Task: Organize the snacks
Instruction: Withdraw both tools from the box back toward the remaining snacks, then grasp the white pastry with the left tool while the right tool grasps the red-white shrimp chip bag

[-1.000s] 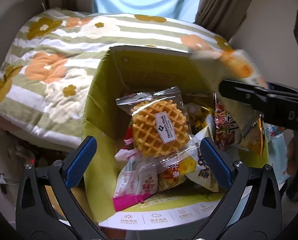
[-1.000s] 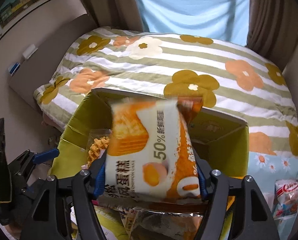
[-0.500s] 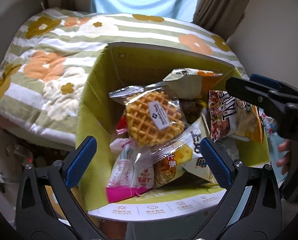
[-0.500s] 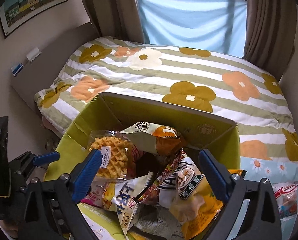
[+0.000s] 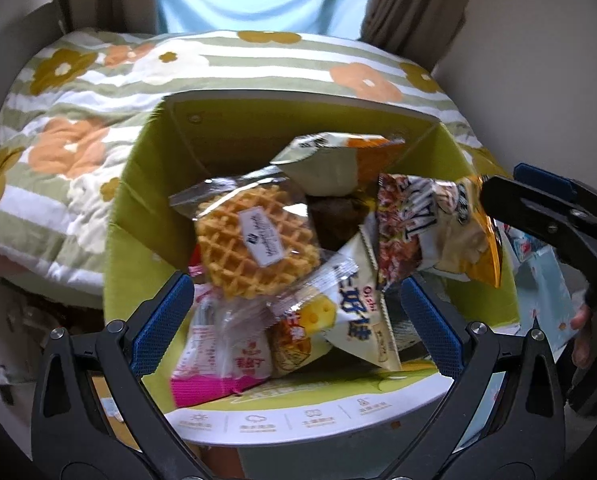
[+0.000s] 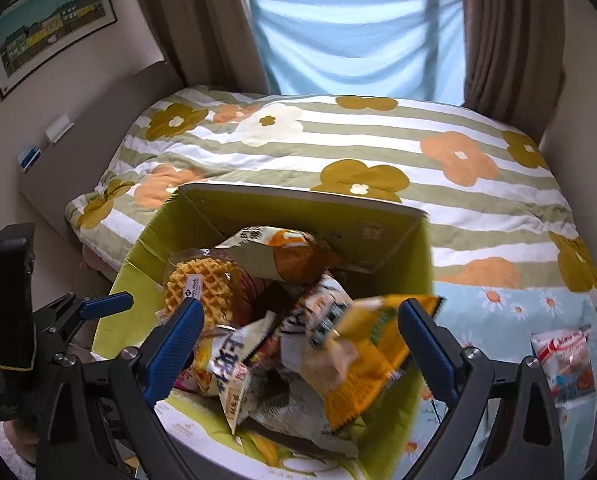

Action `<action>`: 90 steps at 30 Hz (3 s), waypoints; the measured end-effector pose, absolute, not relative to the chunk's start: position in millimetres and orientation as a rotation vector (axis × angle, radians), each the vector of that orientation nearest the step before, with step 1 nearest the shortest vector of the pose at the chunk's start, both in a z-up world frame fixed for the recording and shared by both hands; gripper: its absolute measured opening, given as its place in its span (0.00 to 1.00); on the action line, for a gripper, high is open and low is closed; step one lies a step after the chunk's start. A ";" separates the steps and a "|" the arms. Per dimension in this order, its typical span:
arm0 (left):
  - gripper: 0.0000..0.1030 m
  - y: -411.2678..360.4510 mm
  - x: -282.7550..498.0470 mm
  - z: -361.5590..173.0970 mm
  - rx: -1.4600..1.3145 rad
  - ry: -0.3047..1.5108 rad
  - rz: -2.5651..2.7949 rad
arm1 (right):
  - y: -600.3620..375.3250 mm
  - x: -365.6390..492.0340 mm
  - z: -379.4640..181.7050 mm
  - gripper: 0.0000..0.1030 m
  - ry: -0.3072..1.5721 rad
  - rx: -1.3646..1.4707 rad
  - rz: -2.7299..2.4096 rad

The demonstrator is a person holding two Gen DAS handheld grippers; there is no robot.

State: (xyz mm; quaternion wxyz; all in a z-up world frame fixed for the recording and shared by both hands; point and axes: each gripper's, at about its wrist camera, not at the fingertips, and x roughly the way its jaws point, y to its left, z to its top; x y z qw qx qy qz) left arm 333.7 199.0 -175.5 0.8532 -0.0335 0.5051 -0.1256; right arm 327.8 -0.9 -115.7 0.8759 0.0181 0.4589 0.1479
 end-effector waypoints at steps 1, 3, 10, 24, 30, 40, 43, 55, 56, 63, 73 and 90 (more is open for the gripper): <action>1.00 195.3 332.7 -174.8 -0.060 1.064 -0.269 | -5.3 324.2 -115.1 0.94 0.956 0.045 0.302; 1.00 187.4 328.7 -171.7 -0.038 1.062 -0.280 | -14.2 315.8 -112.4 0.94 0.953 0.059 0.289; 1.00 150.6 311.8 -159.3 -0.015 1.043 -0.300 | -63.8 283.0 -95.6 0.94 0.899 0.100 0.219; 1.00 10.6 244.8 -127.3 -0.029 0.968 -0.289 | -239.2 208.6 -77.8 0.94 0.863 0.151 0.131; 1.00 -62.1 233.8 -139.4 -0.079 1.002 -0.288 | -306.5 206.9 -83.7 0.94 0.888 0.125 0.092; 1.00 -138.6 276.5 -193.2 -0.158 1.141 -0.240 | -367.6 238.9 -114.8 0.94 0.958 0.189 0.096; 1.00 -154.0 295.5 -214.4 -0.150 1.186 -0.226 | -372.4 255.3 -130.3 0.94 0.994 0.203 0.099; 1.00 -186.0 350.1 -291.4 -0.116 1.345 -0.186 | -370.4 320.7 -204.1 0.94 1.180 0.238 0.142; 1.00 -188.9 353.6 -296.4 -0.113 1.357 -0.187 | -368.9 325.9 -210.7 0.94 1.197 0.243 0.150; 0.99 -201.2 370.9 -316.7 -0.050 1.393 -0.144 | -357.7 342.9 -238.7 0.94 1.266 0.228 0.177; 0.68 -209.0 367.6 -309.1 0.037 1.339 -0.203 | -343.5 347.9 -253.4 0.94 1.292 0.162 0.191; 0.65 -159.5 351.5 -298.0 -0.003 1.307 -0.178 | -328.1 342.0 -267.9 0.69 1.315 0.134 0.251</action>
